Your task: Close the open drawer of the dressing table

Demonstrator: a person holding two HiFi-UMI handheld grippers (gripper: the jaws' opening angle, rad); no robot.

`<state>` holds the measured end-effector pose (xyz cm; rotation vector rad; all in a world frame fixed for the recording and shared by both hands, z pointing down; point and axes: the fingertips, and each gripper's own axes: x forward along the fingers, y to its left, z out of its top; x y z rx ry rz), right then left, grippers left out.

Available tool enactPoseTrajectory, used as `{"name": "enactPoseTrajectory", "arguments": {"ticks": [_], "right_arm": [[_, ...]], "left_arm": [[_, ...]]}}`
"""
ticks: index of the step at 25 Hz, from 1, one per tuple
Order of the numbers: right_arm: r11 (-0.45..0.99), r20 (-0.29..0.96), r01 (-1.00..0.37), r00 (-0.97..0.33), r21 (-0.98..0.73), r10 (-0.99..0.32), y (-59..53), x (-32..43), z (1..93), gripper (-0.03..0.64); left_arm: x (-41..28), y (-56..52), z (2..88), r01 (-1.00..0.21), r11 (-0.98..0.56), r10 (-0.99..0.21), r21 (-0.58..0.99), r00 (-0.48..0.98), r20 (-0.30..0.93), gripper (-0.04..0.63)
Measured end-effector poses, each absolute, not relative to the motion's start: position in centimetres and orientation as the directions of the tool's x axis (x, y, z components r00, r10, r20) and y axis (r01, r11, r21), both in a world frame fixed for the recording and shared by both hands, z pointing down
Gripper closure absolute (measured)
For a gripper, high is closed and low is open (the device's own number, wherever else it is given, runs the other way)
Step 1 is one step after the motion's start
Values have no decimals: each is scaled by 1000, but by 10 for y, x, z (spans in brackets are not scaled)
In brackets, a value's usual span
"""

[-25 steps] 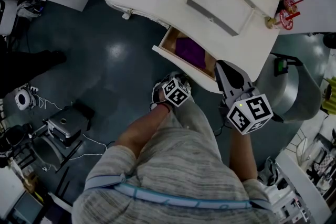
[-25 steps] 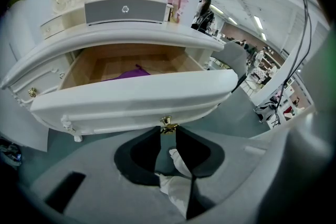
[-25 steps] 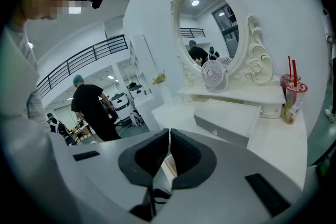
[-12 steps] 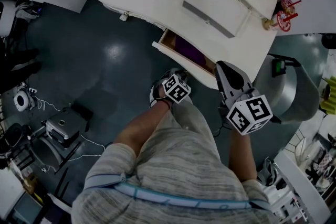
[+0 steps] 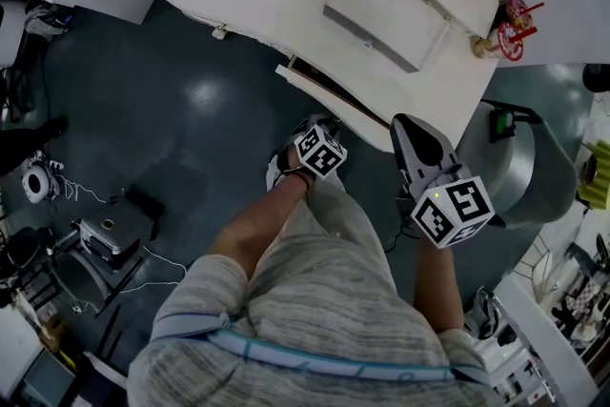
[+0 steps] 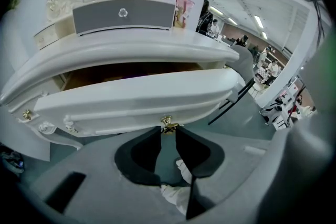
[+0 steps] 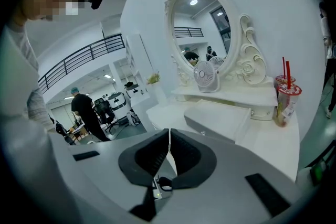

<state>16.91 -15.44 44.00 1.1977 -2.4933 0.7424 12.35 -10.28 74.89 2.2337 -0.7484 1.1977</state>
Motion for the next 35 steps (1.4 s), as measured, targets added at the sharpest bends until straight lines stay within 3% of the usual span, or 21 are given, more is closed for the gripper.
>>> {"name": "enactPoseTrajectory", "arguments": {"ticks": [35], "right_arm": [[459, 475, -830, -557, -316, -681, -160, 207, 443, 606]], "left_arm": [[155, -170, 749, -671, -728, -267, 141, 467, 843, 497]]}}
